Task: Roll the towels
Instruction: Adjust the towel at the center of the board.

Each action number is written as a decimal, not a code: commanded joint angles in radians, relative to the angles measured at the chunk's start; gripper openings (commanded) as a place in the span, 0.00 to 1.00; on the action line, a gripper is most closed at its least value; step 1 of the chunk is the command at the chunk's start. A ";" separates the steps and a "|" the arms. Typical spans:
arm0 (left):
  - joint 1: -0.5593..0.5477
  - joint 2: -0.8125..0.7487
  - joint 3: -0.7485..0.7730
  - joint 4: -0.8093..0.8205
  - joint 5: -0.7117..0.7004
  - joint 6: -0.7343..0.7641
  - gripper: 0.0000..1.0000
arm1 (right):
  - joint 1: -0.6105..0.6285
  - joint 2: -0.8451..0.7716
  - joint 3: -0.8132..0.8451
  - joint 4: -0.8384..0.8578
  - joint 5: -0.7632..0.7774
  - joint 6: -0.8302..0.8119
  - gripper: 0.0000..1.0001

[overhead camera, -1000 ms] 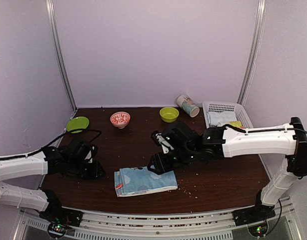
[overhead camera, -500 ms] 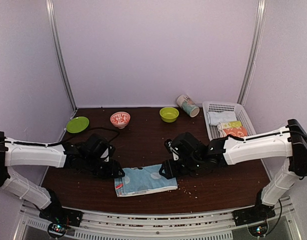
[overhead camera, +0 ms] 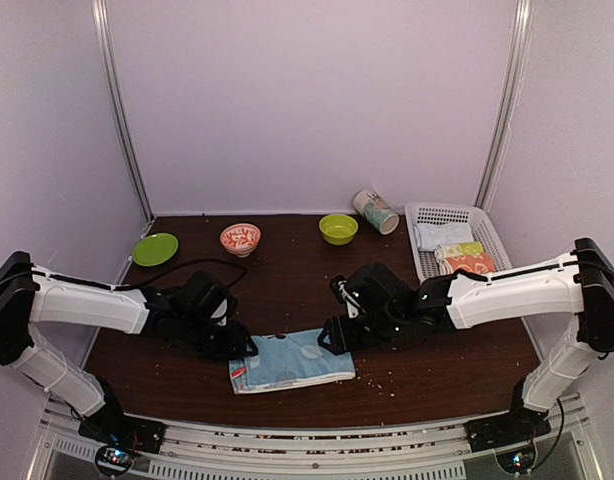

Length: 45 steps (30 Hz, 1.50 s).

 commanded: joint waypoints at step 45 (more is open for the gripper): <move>-0.003 -0.093 0.005 0.006 0.027 -0.036 0.00 | -0.008 -0.021 -0.012 0.033 -0.017 0.007 0.57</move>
